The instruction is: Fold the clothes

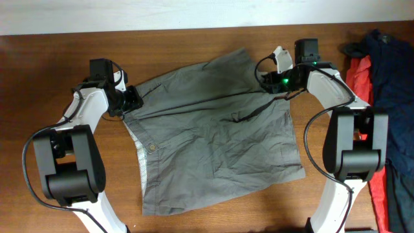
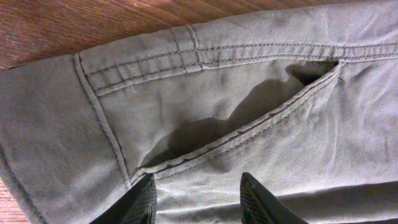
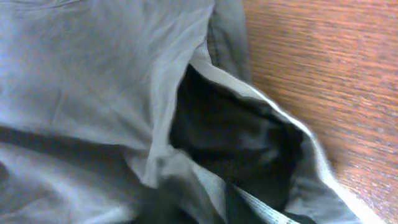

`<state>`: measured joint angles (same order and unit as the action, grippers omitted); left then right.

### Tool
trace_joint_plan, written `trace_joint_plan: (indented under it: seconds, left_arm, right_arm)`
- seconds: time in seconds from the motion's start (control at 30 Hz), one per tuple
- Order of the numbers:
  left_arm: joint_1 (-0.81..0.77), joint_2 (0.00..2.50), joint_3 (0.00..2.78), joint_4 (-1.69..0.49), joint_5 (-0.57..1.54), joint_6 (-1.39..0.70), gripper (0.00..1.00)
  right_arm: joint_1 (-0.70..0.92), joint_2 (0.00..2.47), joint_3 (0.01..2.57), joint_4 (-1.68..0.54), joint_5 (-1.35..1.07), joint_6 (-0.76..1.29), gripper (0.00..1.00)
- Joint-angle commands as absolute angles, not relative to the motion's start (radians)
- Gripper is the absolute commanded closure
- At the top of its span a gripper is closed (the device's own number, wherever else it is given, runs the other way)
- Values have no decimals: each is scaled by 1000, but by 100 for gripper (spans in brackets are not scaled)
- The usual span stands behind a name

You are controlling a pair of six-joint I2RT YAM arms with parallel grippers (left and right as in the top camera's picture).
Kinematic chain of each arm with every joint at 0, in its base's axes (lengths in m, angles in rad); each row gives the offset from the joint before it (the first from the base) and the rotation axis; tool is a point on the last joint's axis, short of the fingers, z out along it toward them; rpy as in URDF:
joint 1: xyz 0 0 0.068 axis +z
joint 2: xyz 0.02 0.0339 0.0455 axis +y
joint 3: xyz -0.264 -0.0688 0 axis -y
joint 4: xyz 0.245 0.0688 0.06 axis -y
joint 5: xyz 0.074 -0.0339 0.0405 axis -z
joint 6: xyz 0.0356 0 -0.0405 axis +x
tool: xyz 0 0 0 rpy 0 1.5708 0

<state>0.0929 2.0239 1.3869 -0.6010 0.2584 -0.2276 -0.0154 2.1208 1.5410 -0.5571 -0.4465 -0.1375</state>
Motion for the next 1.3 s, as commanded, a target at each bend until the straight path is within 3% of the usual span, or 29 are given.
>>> trace_joint_plan:
  seconds: [0.0, 0.3, 0.5, 0.53, 0.57, 0.63, 0.87, 0.9, 1.0, 1.13, 1.27]
  left_arm:
    - [101, 2040, 1409, -599, 275, -214, 57]
    - [101, 2040, 1409, -602, 274, -214, 56]
    - [101, 2040, 1409, -598, 274, -214, 56]
    - [101, 2040, 1409, -598, 274, -214, 56]
    - [101, 2040, 1409, -598, 274, -214, 56]
    - [101, 2040, 1409, -598, 274, -214, 56]
    - [101, 2040, 1410, -610, 275, -197, 55]
    - [101, 2040, 1411, -614, 274, -184, 51]
    - [101, 2040, 1423, -634, 277, -162, 49]
    - [101, 2040, 1451, -668, 339, -114, 47]
    - [101, 2040, 1475, -701, 360, -78, 45]
  right_arm:
    - [-8, 2127, 1575, -558, -464, -141, 96]
    - [-103, 2070, 1696, -522, -539, 101, 96]
    - [-138, 2079, 1687, -560, -466, 117, 95]
    - [-138, 2083, 1687, -566, -455, 116, 87]
    - [-138, 2084, 1686, -571, -455, 108, 62]
    - [-138, 2085, 1685, -572, -451, 102, 49]
    - [-165, 2082, 1685, -612, -434, 101, 44]
    - [-165, 2082, 1685, -624, -435, 93, 43]
    - [-161, 2083, 1685, -664, -426, -18, 41]
    - [-157, 2085, 1685, -728, -265, -32, 27]
    - [-164, 2084, 1685, -788, -208, -18, 33]
